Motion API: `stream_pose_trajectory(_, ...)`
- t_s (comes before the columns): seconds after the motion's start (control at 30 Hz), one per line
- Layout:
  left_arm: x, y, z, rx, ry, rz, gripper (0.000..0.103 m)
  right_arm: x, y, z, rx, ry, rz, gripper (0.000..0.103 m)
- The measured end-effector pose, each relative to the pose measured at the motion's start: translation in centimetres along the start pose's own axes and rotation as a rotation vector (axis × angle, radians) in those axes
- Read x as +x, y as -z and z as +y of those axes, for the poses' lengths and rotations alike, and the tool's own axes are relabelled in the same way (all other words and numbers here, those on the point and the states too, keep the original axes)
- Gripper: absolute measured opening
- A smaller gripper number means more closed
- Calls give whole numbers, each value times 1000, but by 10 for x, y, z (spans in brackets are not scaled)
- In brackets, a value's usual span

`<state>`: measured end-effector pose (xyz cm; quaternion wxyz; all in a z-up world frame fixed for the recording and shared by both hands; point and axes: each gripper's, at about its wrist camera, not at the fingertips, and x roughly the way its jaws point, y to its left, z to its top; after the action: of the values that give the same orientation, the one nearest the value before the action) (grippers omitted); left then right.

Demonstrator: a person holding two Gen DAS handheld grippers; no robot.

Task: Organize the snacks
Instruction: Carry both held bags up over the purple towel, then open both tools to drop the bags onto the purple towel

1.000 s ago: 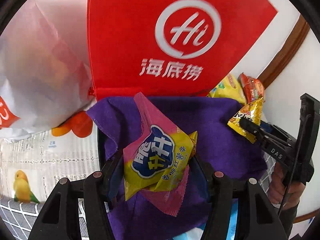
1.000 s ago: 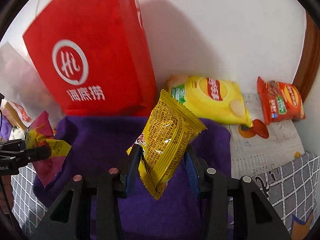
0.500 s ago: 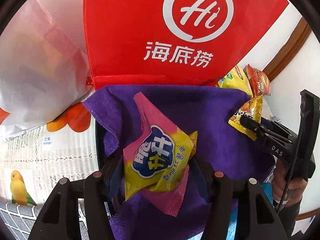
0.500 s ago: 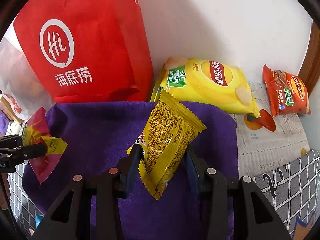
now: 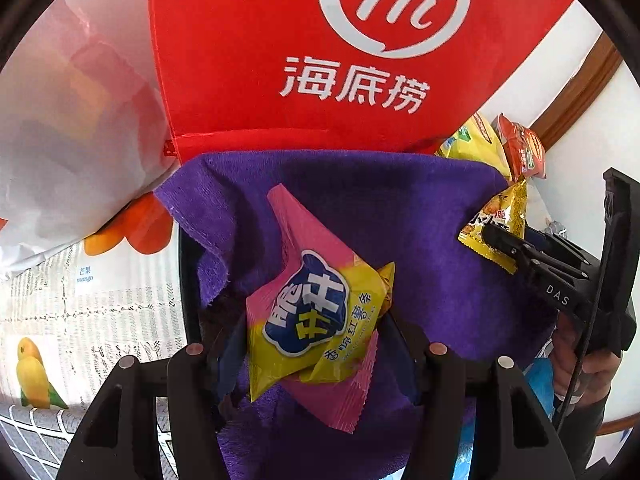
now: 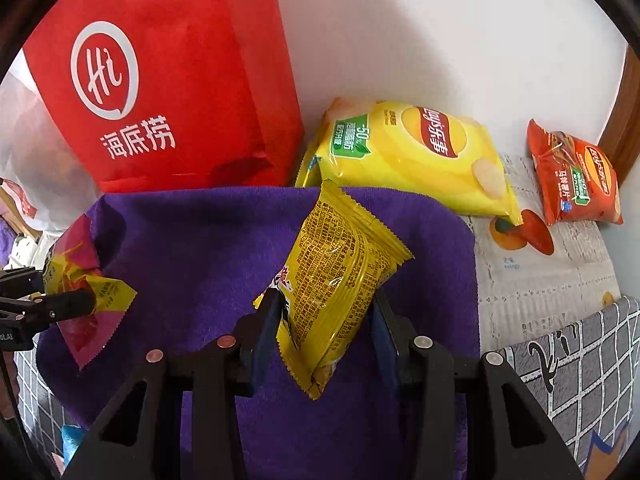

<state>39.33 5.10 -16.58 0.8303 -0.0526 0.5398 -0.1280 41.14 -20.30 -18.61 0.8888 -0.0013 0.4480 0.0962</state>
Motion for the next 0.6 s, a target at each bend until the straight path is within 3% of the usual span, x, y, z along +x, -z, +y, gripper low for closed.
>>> stream_pose_trajectory(0.47,3,-1,-8,27,-12,14,62,7,1,1,-20,14,13,46)
stream_pose_trajectory(0.6,-2,-1,-13,47,-15,1,69,2,0,1,-13,8,5,57)
